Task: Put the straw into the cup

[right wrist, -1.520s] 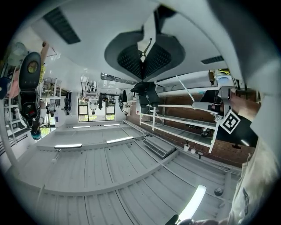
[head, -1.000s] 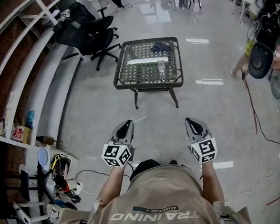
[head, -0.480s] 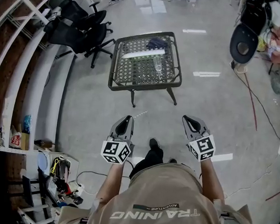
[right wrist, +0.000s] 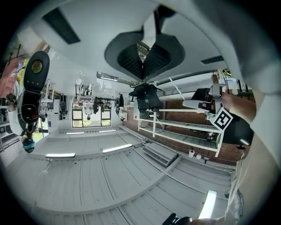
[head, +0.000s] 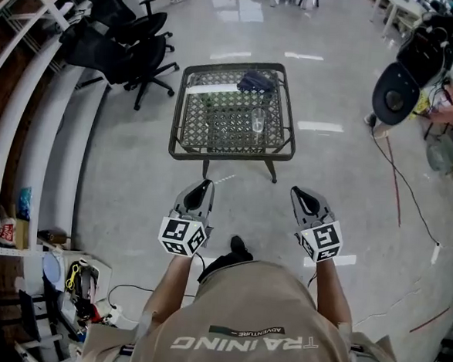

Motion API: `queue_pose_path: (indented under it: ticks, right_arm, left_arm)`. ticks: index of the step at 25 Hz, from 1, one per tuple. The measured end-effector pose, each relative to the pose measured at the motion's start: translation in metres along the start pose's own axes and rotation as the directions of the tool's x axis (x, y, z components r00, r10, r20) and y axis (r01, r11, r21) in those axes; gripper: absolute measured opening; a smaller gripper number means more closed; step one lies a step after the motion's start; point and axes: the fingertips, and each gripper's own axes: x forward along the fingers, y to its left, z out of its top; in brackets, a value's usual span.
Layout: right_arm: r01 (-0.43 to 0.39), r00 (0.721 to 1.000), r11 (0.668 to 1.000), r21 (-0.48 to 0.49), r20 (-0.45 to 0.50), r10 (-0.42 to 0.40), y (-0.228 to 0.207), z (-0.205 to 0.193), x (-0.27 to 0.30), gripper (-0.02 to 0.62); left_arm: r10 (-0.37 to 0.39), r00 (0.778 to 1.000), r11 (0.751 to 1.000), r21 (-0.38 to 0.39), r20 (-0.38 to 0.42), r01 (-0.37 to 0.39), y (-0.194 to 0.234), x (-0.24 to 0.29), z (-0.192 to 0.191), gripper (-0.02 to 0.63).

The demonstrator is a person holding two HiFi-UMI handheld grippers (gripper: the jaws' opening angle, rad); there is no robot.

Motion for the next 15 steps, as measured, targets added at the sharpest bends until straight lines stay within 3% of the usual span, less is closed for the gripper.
queue_pose_path:
  ticks: [7,11,15]
  right_arm:
    - [0.031,0.999,0.999,-0.010,-0.025,-0.031,0.010,0.013,0.057,0.017]
    - [0.049,0.998,0.997,-0.065,-0.031,-0.051,0.008,0.024,0.077,0.017]
    - [0.054,0.998,0.998,-0.043,-0.032,-0.055,0.002,0.023,0.081,0.017]
  left_arm:
    - [-0.038,0.999,0.999,0.002,-0.002,0.038,0.061,0.020,0.013,0.035]
    - [-0.073,0.997,0.997,0.026,-0.005,0.073,0.072,0.032,0.015,0.035]
    - [-0.086,0.996,0.996,0.019,-0.014,0.086,0.071,0.040,0.009,0.035]
